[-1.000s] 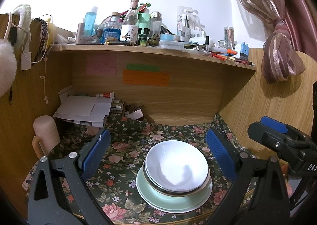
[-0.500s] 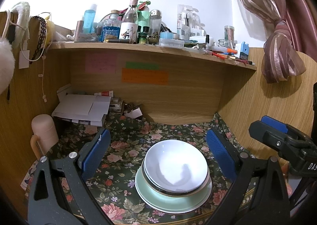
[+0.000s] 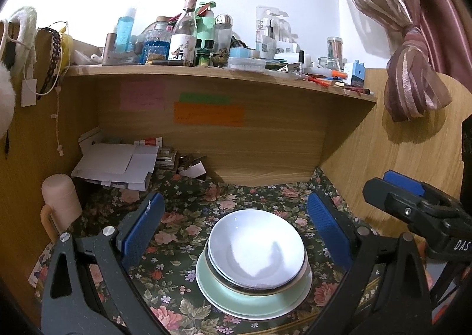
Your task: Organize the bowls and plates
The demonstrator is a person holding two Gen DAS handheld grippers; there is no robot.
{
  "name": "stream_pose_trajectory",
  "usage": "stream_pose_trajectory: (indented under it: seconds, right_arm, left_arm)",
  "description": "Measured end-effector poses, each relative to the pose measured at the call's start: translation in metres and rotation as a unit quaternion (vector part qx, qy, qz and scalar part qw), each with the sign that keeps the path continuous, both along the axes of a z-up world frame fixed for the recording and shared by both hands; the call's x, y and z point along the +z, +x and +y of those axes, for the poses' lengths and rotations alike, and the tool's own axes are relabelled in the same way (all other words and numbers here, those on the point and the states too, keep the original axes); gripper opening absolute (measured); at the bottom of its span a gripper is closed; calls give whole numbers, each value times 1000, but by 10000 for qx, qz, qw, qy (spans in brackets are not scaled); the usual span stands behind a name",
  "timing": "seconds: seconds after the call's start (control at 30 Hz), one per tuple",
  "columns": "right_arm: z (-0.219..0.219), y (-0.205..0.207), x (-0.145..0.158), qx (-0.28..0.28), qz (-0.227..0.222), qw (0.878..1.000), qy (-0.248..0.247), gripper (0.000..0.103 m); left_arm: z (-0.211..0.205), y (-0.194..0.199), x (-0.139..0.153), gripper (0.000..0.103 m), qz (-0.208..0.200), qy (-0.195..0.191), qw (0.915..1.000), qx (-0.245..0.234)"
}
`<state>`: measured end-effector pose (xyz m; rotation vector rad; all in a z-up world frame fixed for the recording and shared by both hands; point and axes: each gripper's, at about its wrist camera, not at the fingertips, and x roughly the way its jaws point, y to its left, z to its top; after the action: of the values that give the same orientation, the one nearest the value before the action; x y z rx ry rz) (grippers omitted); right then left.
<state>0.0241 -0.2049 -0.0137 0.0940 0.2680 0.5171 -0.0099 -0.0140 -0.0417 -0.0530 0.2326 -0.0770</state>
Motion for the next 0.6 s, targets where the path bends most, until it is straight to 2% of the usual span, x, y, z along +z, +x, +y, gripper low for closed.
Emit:
stream_pose_trajectory:
  seconds: [0.6]
  right_arm:
    - [0, 8, -3, -73, 68, 9999, -19, 103]
  left_arm:
    - [0, 11, 1, 99, 106, -34, 9999, -109]
